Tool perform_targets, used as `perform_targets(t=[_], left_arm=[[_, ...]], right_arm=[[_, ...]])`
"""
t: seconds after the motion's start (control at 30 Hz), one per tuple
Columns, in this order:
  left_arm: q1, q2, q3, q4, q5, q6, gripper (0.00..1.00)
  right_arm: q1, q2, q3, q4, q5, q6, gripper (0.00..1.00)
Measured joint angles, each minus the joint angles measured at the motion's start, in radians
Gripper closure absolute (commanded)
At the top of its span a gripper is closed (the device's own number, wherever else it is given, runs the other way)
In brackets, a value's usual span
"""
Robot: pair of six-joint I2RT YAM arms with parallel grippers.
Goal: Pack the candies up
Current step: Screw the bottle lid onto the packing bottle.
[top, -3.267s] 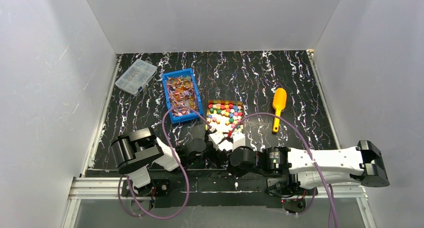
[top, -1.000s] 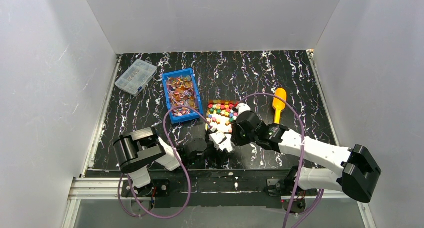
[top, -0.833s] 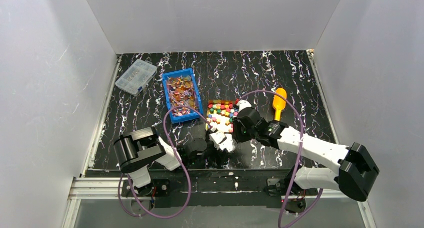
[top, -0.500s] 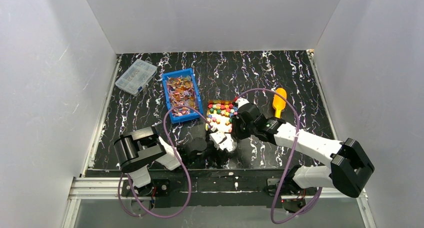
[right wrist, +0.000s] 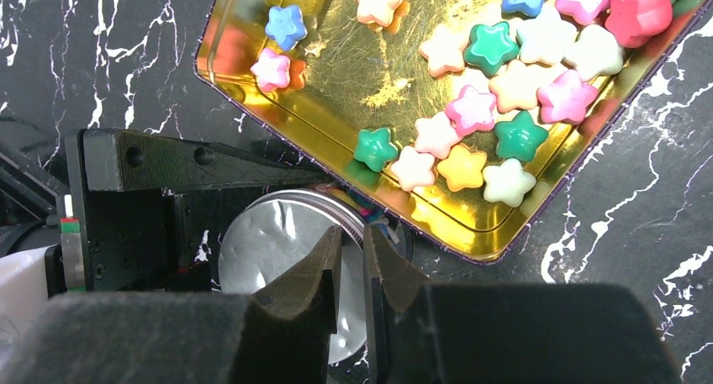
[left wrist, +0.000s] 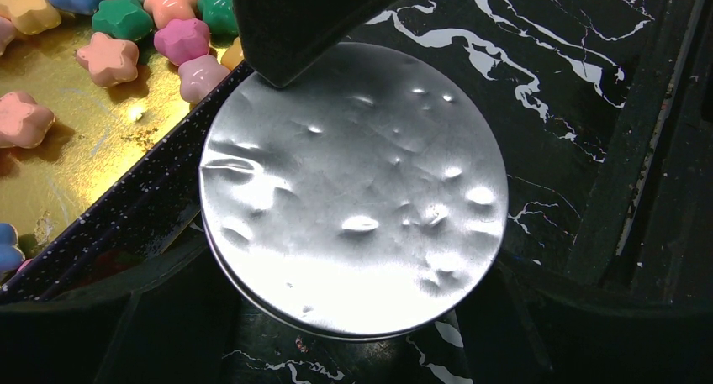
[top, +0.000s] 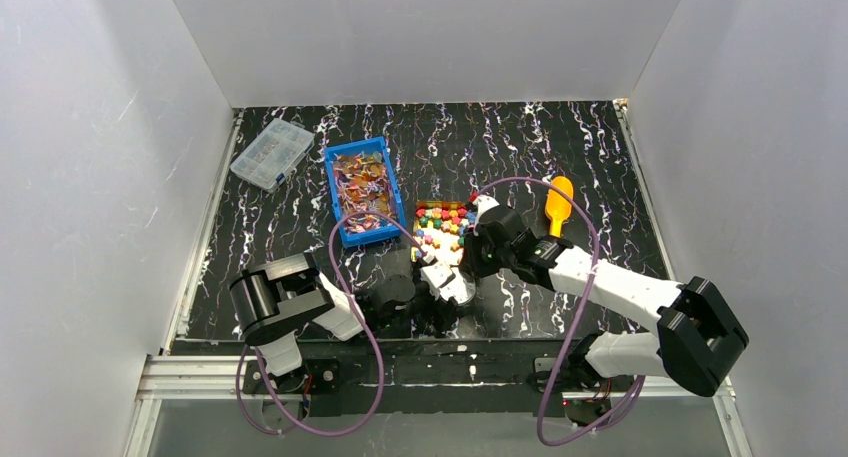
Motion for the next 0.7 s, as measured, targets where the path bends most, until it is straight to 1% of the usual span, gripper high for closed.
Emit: perform_targets(t=[0.37, 0.7], left_arm=[[-0.002, 0.000, 0.000, -0.001, 0.013, 0.008, 0.72], [-0.021, 0.000, 0.008, -0.013, 0.056, 0.023, 0.72]], right_arm=[[-0.013, -0.089, -0.092, 0.053, -0.031, 0.008, 0.86], [0.000, -0.272, -0.225, 0.070, -0.008, 0.108, 0.88]])
